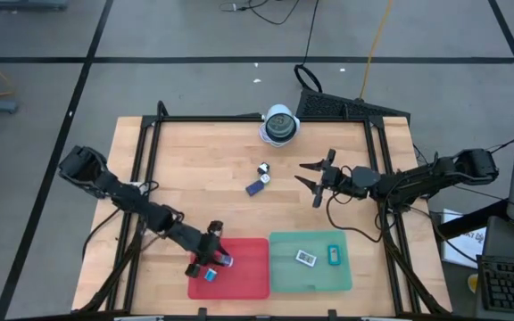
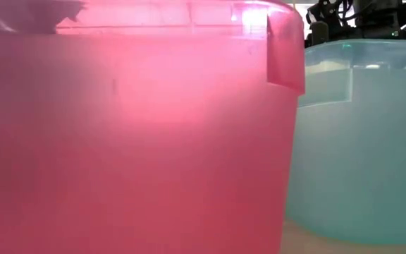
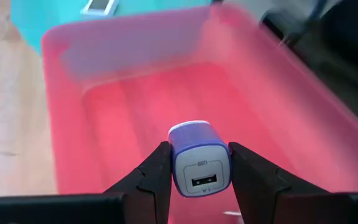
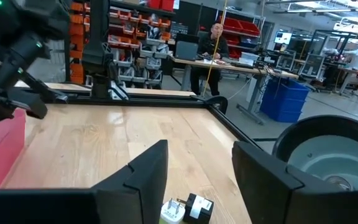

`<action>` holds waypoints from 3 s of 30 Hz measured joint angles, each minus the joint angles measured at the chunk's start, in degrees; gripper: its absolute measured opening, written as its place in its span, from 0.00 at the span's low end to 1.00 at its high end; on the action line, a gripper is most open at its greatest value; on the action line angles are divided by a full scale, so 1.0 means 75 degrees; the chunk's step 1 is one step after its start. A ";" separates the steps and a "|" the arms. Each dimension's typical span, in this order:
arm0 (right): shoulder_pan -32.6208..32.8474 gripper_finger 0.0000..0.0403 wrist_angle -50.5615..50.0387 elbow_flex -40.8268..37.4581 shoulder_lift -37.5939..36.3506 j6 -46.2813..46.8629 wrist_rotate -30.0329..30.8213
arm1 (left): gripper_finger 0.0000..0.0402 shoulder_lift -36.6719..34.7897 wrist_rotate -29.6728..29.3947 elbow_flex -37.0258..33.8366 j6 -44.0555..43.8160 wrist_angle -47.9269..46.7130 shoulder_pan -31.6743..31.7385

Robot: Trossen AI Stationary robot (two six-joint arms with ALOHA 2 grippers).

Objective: Pick & Place Office items
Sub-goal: Put the purple charger adapter into the red bin, then put the dark blue digital clock into the blue bin

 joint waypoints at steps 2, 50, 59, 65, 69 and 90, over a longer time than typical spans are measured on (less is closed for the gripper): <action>0.0000 0.41 0.0012 0.0000 0.0000 0.0000 -0.0011 | 0.33 -0.0004 0.0051 -0.0545 -0.0256 0.1048 -0.0001; 0.0000 0.41 0.0011 0.0003 0.0002 -0.0166 0.0000 | 0.24 -0.3638 -0.0686 -0.1813 -0.0350 0.0493 0.1469; 0.0000 0.41 0.0350 0.0006 0.0003 -0.0804 0.0003 | 0.24 -0.5598 -0.2263 -0.1813 -0.0786 -0.0177 0.2256; 0.0000 0.41 0.0284 0.0006 0.0003 -0.0804 0.0003 | 0.24 -0.5692 -0.3217 -0.1813 -0.0946 0.0705 0.2461; 0.0000 0.41 0.0236 0.0006 0.0003 -0.0802 0.0003 | 0.24 -0.5527 -0.3281 -0.1810 -0.0541 0.0875 0.2669; 0.0000 0.41 -0.1168 0.0006 -0.1099 0.0204 -0.0038 | 0.69 -0.0823 -0.3154 0.0427 -0.1715 -0.1002 0.3777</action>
